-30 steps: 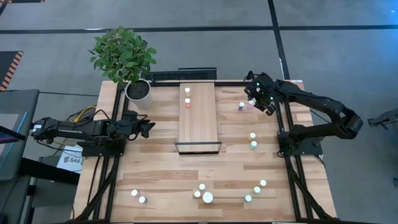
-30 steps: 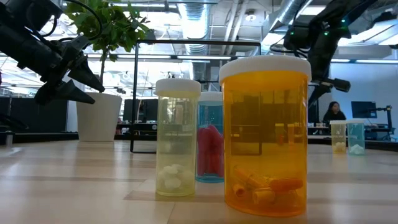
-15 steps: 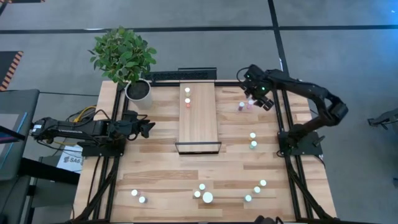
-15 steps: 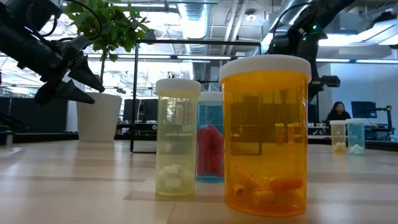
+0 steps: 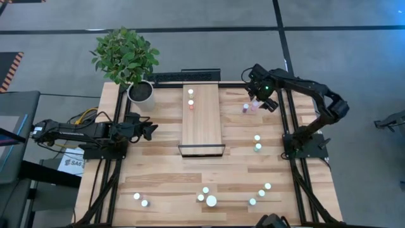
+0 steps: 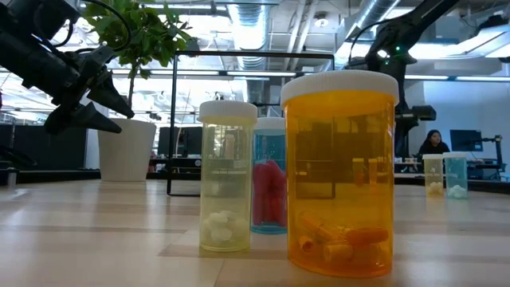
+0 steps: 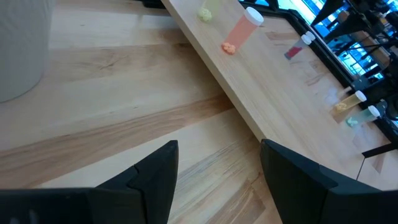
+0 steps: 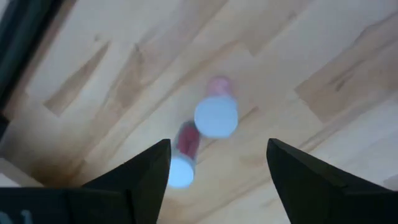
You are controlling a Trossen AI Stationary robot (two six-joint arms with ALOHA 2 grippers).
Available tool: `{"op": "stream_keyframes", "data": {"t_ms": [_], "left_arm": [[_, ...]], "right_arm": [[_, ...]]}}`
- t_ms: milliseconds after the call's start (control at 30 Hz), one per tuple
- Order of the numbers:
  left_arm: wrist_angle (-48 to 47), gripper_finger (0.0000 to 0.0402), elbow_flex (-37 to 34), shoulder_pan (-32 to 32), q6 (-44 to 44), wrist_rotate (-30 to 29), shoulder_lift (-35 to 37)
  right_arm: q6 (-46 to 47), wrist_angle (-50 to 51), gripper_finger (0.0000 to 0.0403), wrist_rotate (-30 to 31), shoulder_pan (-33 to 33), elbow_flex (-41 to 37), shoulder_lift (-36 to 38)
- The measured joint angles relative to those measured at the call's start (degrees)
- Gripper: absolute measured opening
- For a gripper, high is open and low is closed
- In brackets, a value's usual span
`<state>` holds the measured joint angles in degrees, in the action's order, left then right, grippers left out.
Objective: Pick and place medicine bottles onto shelf by color
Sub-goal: Put the top pink pill bottle on the shelf
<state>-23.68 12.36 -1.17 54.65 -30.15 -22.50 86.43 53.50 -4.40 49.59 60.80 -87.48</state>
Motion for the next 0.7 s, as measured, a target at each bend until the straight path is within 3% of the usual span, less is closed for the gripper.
{"op": "stream_keyframes", "data": {"t_ms": [400, 700], "left_arm": [[0.0, 0.0212, 0.0, 0.01, 0.0, 0.0, 0.0], [0.0, 0.0212, 0.0, 0.01, 0.0, 0.0, 0.0]], "right_arm": [[0.08, -1.18, 0.0309, 3.87, -0.04, -0.06, -1.28], [-2.73, -4.3, 0.0309, 1.46, 0.12, -0.15, -6.26]]}}
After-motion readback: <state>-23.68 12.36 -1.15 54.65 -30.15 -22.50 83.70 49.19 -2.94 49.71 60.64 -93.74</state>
